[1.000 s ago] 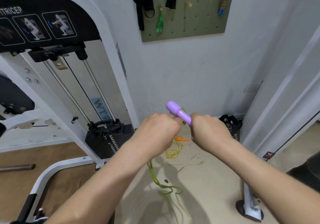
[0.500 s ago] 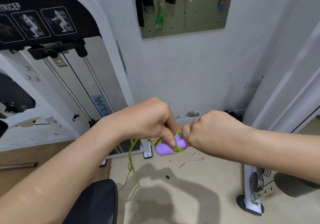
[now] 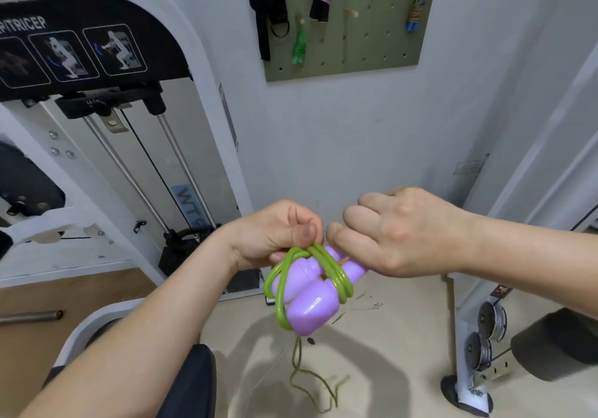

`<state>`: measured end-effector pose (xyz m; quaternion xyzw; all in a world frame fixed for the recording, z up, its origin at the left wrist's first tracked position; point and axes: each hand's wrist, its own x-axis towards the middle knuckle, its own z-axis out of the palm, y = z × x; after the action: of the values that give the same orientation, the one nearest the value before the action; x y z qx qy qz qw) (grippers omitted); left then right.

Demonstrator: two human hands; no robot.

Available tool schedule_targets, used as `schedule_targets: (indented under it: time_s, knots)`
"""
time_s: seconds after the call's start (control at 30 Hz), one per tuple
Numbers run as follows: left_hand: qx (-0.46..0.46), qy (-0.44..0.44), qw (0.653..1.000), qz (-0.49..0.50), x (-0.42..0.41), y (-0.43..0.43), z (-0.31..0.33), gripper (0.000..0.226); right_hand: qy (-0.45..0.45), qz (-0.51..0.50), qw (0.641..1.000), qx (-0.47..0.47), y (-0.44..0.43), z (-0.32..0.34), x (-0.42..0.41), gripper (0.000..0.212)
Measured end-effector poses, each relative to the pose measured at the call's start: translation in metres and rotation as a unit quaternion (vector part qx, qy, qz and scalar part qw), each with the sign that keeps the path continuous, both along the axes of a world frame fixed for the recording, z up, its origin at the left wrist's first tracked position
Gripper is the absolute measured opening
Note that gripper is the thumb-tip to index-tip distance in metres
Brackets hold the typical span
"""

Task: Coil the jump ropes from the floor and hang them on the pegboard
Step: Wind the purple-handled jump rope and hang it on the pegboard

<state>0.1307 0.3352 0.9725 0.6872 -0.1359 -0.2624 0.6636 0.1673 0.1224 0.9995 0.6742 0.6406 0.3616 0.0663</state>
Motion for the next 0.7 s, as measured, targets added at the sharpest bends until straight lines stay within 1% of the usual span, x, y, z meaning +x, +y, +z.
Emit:
schedule_targets:
  time_s: [0.03, 0.07, 0.1, 0.13, 0.17, 0.2, 0.23, 0.27, 0.3, 0.33, 0.4, 0.43, 0.5, 0.53, 0.63, 0.67, 0.7]
  knots:
    - [-0.030, 0.015, 0.999, 0.017, 0.000, -0.003, -0.009, 0.076, -0.004, 0.007, 1.000, 0.012, 0.001, 0.000, 0.002, 0.016]
    - [-0.077, 0.037, 0.995, 0.048, -0.002, -0.006, -0.015, 0.086, -0.009, 0.009, 1.000, 0.022, 0.002, -0.001, 0.004, 0.015]
    - [-0.124, 0.051, 0.987, 0.092, -0.007, -0.013, -0.013, 0.085, -0.014, 0.006, 0.999, 0.033, 0.003, -0.003, 0.007, 0.012]
    - [-0.160, 0.060, 0.973, 0.155, -0.009, -0.018, -0.016, 0.074, -0.017, -0.002, 0.999, 0.045, 0.004, -0.004, 0.010, 0.009]
    - [-0.195, 0.074, 0.953, 0.221, -0.010, -0.023, -0.023, 0.057, -0.018, -0.013, 0.998, 0.063, 0.005, -0.007, 0.012, 0.008]
    - [-0.229, 0.094, 0.925, 0.287, -0.013, -0.025, -0.029, 0.039, -0.012, -0.026, 0.996, 0.086, 0.006, -0.009, 0.014, 0.008]
    - [-0.259, 0.116, 0.895, 0.345, -0.017, -0.027, -0.033, 0.029, 0.003, -0.042, 0.993, 0.114, 0.009, -0.010, 0.016, 0.011]
    - [-0.310, 0.136, 0.878, 0.339, -0.018, -0.028, -0.036, 0.025, 0.026, -0.060, 0.987, 0.144, 0.012, -0.011, 0.017, 0.019]
    - [-0.353, 0.140, 0.872, 0.310, -0.017, -0.030, -0.037, 0.026, 0.054, -0.079, 0.981, 0.168, 0.017, -0.013, 0.017, 0.028]
    - [-0.369, 0.125, 0.872, 0.295, -0.016, -0.034, -0.036, 0.028, 0.084, -0.099, 0.974, 0.185, 0.021, -0.015, 0.017, 0.032]
    - [-0.343, 0.076, 0.872, 0.341, -0.014, -0.037, -0.029, 0.023, 0.147, -0.145, 0.958, 0.199, 0.030, -0.019, 0.015, 0.020]
    - [-0.324, 0.054, 0.865, 0.379, -0.014, -0.040, -0.023, 0.021, 0.176, -0.167, 0.948, 0.207, 0.035, -0.021, 0.014, 0.014]
    - [-0.281, -0.002, 0.853, 0.439, -0.015, -0.043, -0.016, 0.018, 0.223, -0.200, 0.928, 0.222, 0.041, -0.022, 0.013, 0.016]
    - [-0.240, -0.031, 0.854, 0.459, -0.016, -0.043, -0.012, 0.017, 0.238, -0.212, 0.920, 0.228, 0.043, -0.022, 0.013, 0.017]
    - [-0.056, -0.132, 0.864, 0.483, -0.015, -0.040, -0.008, 0.012, 0.267, -0.247, 0.899, 0.243, 0.048, -0.018, 0.014, 0.022]
    - [0.025, -0.177, 0.861, 0.476, -0.015, -0.038, -0.008, 0.009, 0.294, -0.259, 0.887, 0.247, 0.050, -0.014, 0.016, 0.016]
    - [0.109, -0.225, 0.848, 0.467, -0.016, -0.035, -0.010, 0.008, 0.342, -0.267, 0.868, 0.242, 0.051, -0.010, 0.019, 0.010]
